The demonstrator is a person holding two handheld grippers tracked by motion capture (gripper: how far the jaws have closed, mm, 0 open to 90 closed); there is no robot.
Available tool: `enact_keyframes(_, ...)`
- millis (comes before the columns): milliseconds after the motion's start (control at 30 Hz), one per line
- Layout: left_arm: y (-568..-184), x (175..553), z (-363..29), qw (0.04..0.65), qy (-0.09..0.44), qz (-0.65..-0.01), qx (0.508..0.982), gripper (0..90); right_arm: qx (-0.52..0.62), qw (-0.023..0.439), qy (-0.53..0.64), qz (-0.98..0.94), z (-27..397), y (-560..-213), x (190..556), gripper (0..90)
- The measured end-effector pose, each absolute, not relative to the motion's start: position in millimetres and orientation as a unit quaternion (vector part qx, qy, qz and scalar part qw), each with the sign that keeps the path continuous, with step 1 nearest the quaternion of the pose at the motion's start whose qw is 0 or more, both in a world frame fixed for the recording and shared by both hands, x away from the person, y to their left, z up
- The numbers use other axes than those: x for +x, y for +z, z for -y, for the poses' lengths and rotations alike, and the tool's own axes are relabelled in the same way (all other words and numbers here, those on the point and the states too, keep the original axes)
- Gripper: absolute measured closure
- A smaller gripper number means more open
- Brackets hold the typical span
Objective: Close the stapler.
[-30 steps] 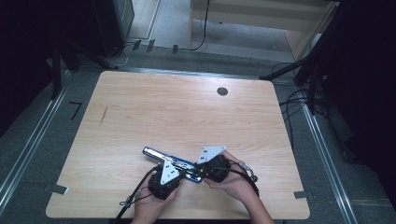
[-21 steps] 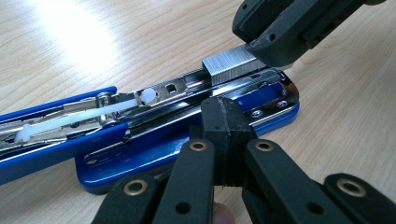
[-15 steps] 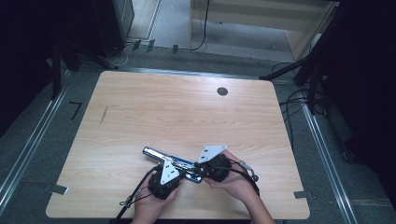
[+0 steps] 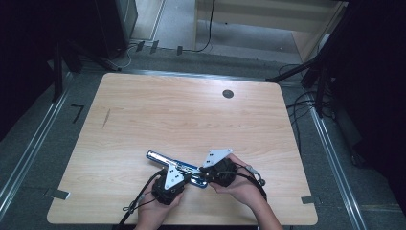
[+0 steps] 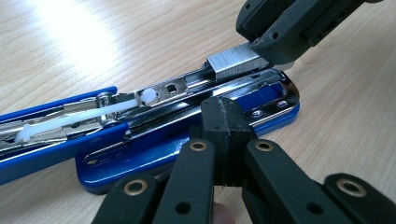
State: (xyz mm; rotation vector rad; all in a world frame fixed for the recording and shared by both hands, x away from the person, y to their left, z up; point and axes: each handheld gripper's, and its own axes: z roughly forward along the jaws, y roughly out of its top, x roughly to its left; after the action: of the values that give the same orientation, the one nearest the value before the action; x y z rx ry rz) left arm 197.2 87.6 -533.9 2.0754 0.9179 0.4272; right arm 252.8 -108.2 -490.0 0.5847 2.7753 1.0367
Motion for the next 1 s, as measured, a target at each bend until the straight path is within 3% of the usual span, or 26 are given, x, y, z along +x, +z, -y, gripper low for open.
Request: enact_keyframes(1000,-534.1,197.0,-87.3,0.406,0.17,-0.364,0.821,90.0,0.182,0.068,0.342,-0.919,107.4,-489.6,251.9,79.9)
